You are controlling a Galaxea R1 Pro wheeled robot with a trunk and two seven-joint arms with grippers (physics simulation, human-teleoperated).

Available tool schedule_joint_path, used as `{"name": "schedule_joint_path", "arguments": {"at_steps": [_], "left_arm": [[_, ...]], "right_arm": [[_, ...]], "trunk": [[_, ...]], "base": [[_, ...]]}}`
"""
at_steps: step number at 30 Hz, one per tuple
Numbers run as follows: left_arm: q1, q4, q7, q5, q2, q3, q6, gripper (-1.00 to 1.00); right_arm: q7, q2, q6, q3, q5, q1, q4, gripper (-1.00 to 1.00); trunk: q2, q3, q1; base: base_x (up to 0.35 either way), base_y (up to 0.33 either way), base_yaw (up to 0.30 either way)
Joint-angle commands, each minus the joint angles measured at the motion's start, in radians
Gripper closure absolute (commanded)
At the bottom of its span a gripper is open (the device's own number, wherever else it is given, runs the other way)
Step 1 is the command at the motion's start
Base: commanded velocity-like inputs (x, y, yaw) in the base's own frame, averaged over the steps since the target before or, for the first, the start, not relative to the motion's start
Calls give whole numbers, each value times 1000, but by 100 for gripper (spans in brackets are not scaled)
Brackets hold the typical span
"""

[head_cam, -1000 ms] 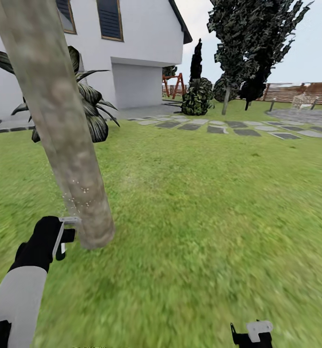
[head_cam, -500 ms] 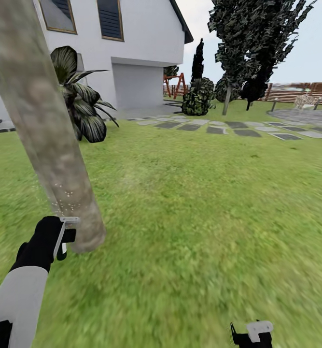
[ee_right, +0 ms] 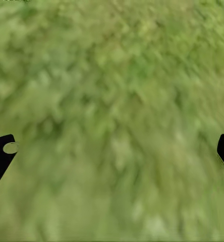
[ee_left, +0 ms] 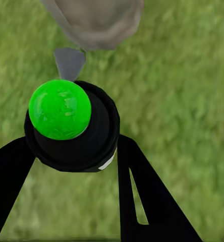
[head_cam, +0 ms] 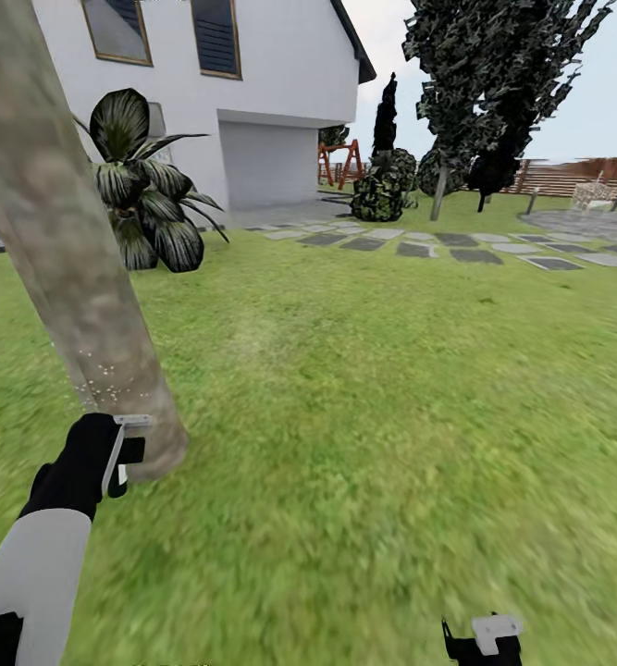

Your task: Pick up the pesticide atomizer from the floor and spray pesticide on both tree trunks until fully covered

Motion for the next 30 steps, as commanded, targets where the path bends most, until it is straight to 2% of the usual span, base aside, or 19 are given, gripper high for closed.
{"name": "schedule_joint_path", "arguments": {"at_steps": [1,11,27,30], "left_arm": [[-1,-1,-5,-6,0,1,4,100],[-2,-2,-4,-6,1,1,4,100],[-3,-11,-3,-8,8,2,4,100],[-2,-28,-2,-8,8,22,4,100]], "right_arm": [[-3,0,-3,-7,11,0,1,-100],[-3,0,-3,-7,11,0,1,-100],[-4,0,-3,-7,11,0,1,-100],[-4,0,-3,-7,11,0,1,-100]], "trunk": [[0,-1,0],[0,-1,0],[0,-1,0],[0,-1,0]], "base": [[81,-273,250],[207,-210,262],[170,-226,21],[248,-180,239]]}}
